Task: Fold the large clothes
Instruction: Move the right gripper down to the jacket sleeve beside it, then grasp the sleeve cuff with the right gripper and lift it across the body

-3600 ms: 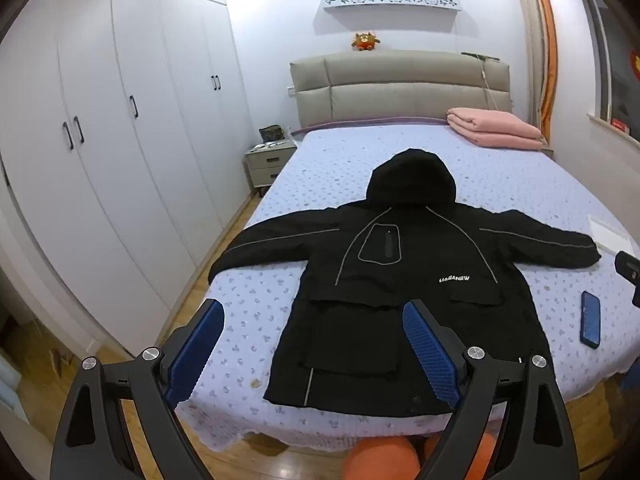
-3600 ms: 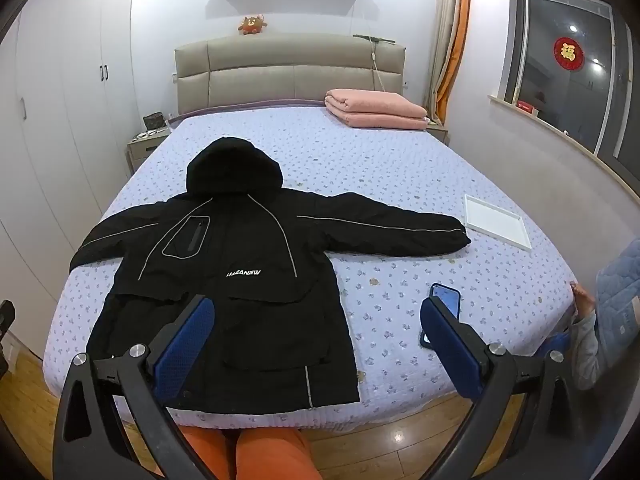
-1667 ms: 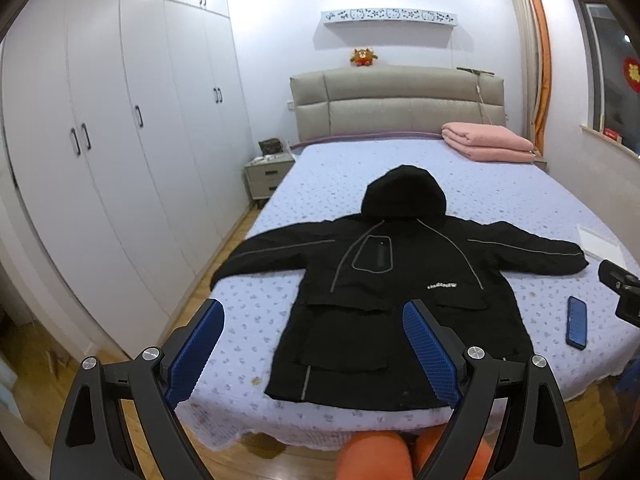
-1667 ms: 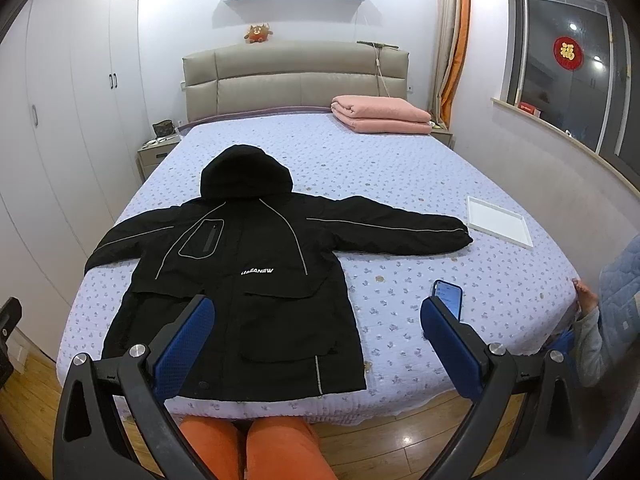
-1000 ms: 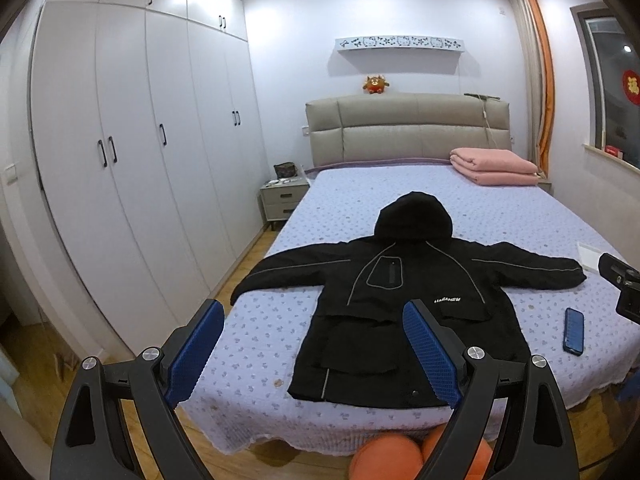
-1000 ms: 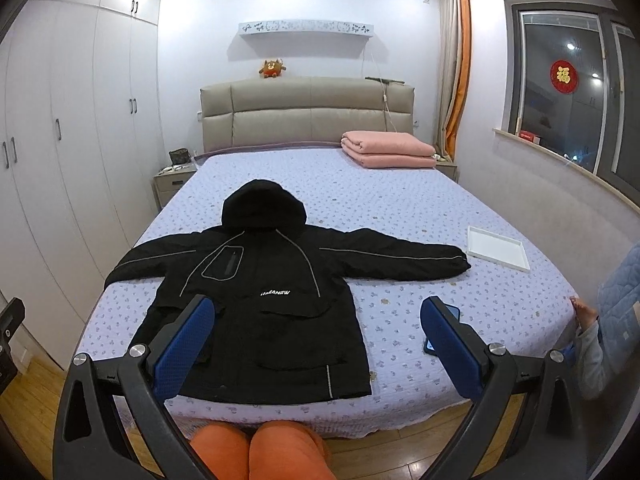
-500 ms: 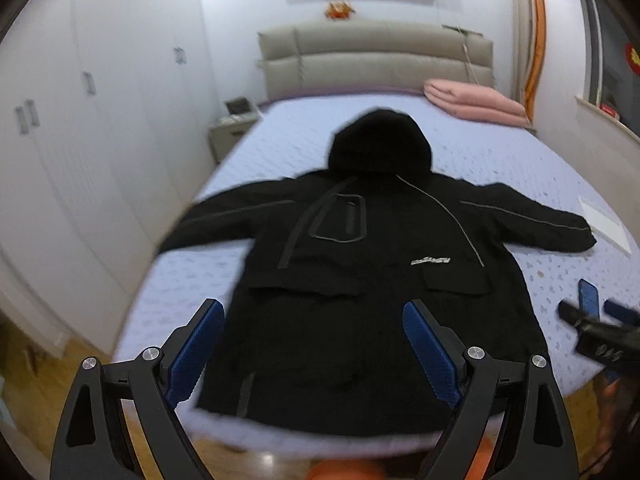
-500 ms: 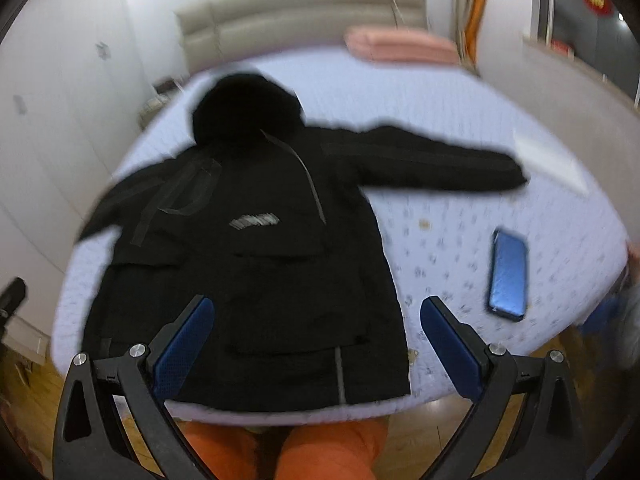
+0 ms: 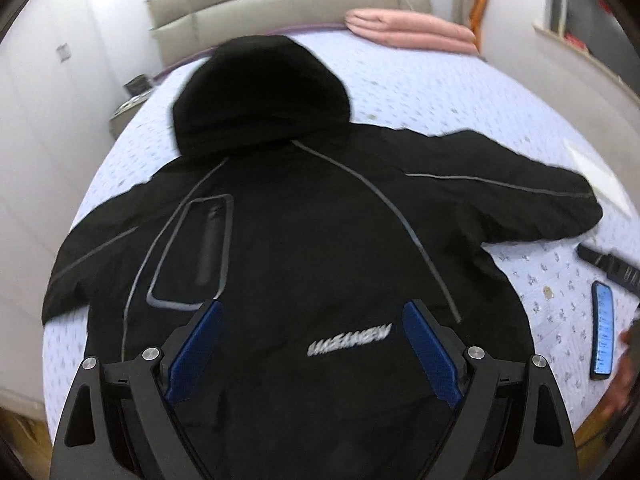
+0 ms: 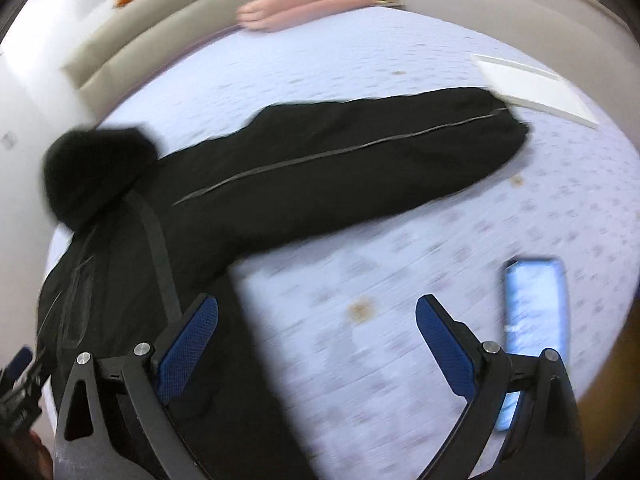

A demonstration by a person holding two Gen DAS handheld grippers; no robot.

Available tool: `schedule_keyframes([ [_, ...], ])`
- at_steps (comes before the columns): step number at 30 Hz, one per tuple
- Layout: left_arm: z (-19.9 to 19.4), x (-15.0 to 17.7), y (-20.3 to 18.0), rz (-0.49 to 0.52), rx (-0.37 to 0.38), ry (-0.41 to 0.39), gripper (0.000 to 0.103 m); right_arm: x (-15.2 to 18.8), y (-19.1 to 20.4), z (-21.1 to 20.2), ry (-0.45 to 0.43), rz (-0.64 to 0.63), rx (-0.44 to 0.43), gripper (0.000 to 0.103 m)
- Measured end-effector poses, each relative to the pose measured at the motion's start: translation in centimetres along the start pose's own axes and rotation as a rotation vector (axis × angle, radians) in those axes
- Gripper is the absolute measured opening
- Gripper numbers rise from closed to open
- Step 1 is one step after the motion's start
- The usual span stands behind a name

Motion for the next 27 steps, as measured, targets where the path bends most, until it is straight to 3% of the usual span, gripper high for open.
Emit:
schedule_keyframes([
  [3, 2.4, -2.6, -2.2, 0.042, -0.009, 0.018, 0.092, -2.7, -5.3, 0.9, 0.053, 0.067, 0.039, 0.1],
  [7, 6.5, -8.5, -1.0, 0.033, -0.081, 0.016, 0.092, -5.2, -10.1, 1.1, 0.081, 0.12, 0.065, 0.101],
  [11, 9.9, -13.9, 1.1, -0.018, -0.092, 0.009, 0.092, -5.9, -12.2, 2.7, 0.142, 0.09, 0.128, 0.101],
  [16, 16.8, -20.6, 4.2, -0.08, -0.121, 0.084, 0.092, -7.0, -12.0, 4.8, 0.207, 0.053, 0.15, 0.101],
  [20, 18.5, -27.4, 5.8, -0.105, -0.172, 0.005, 0.092, -8.9, -12.1, 6.4, 0.225, 0.021, 0.171, 0.101],
  [23, 18.6, -32.8, 5.7, -0.094, -0.226, -0.1, 0.092, -10.3, -13.1, 7.2, 0.221, 0.033, 0.195, 0.101],
  [27, 19.0, -35.3, 4.4, -0.057, -0.257, -0.129, 0.092, -11.7, -15.7, 8.4, 0.205, 0.055, 0.232, 0.1],
])
Point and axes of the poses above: each gripper's, at about its wrist camera, not at the fingertips, and z roughly the way its jaws point, y to its left, x to its underside, the point moved 8 cm from there along z, roughly the way its jaws point, and after that the axes turned 9 degrees about -z, right-handed, at the moved point
